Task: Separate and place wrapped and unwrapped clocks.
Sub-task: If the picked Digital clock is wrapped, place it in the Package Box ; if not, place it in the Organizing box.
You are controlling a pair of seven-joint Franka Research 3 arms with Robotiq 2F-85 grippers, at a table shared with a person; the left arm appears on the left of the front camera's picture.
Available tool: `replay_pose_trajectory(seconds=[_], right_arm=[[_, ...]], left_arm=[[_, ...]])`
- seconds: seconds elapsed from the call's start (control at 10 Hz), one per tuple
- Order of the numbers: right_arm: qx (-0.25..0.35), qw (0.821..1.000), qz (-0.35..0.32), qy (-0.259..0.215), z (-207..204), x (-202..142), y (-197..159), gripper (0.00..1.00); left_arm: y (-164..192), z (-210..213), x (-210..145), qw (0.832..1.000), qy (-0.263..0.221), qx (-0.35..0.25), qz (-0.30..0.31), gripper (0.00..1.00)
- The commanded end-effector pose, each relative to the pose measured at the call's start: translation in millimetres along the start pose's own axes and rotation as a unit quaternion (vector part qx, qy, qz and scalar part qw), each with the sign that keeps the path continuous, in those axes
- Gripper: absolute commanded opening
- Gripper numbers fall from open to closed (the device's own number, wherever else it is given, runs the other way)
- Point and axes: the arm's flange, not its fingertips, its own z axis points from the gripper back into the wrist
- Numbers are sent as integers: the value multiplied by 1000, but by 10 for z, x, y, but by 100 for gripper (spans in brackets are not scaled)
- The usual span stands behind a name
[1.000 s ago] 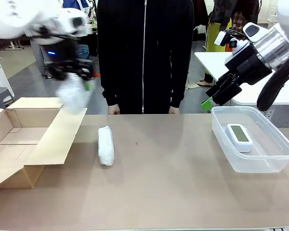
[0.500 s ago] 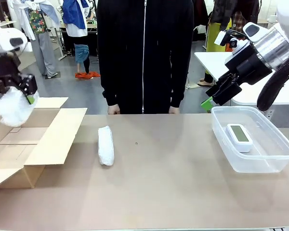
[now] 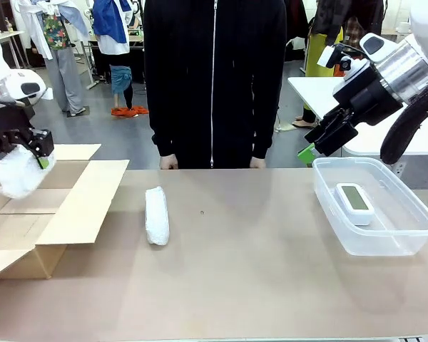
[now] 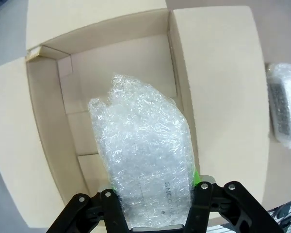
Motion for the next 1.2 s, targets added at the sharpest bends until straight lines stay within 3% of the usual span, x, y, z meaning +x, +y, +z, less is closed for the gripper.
replay_pose_trajectory(seconds=[0.0, 0.2, 0.6, 0.9, 1.0, 1.1], right_arm=[[4, 1000, 8, 4, 20, -8, -18, 100], [4, 1000, 8, 4, 20, -8, -18, 100], [4, 1000, 8, 4, 20, -8, -18, 100], [4, 1000, 8, 4, 20, -8, -18, 100], [4, 1000, 8, 4, 20, -8, -18, 100], [4, 1000, 8, 4, 20, -8, -18, 100]], left_arm=[[28, -117, 25, 1000, 8, 0, 1, 54], [350, -403, 343, 998, 61, -28, -19, 54], [436, -1003, 385, 997, 62, -35, -33, 54], [449, -1194, 395, 997, 71, -35, -26, 54], [460, -1206, 400, 996, 74, -40, -32, 100], [450, -1206, 392, 996, 79, -42, -31, 100]])
